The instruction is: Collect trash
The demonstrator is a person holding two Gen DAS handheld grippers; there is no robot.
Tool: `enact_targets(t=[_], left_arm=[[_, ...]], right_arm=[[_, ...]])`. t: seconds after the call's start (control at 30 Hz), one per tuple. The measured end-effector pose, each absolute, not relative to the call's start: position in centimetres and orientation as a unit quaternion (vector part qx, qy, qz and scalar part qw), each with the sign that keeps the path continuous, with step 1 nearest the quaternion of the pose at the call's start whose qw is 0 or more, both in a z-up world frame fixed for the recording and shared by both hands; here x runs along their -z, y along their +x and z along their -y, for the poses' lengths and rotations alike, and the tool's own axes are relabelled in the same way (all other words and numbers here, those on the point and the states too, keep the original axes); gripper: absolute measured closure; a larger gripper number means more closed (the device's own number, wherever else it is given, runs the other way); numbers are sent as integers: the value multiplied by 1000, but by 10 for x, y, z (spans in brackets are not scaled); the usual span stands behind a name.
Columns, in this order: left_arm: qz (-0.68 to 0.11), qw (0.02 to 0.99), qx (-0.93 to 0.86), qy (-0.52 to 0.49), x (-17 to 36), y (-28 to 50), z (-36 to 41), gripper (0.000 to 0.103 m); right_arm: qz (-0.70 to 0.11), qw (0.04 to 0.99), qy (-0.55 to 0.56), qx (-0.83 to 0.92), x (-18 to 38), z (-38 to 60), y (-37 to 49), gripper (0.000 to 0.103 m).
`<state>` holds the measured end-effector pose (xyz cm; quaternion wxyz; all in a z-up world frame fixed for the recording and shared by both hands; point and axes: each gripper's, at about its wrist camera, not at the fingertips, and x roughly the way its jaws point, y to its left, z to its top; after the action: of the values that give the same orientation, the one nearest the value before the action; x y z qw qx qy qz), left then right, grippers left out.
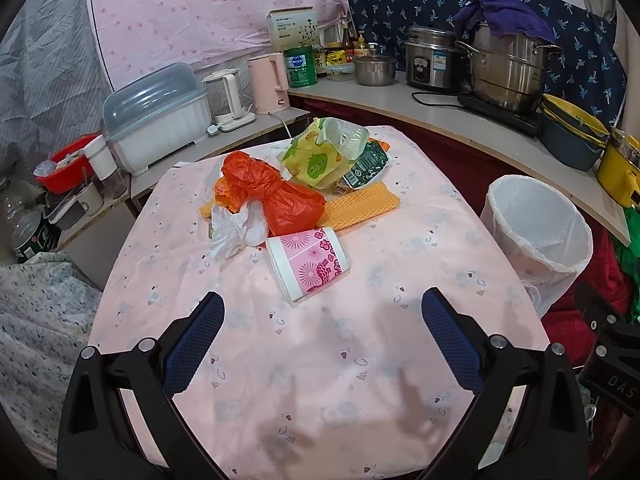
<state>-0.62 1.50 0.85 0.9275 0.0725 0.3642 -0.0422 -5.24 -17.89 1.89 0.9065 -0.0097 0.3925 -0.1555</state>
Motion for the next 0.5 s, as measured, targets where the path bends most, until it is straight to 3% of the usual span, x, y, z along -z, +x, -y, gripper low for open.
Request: enact_targets(t=[0.5], left_arm=[[-362,928,51,72,-11,-9,-12,8]], right_arm=[[-391,907,-10,156,-21,178,-54,7]])
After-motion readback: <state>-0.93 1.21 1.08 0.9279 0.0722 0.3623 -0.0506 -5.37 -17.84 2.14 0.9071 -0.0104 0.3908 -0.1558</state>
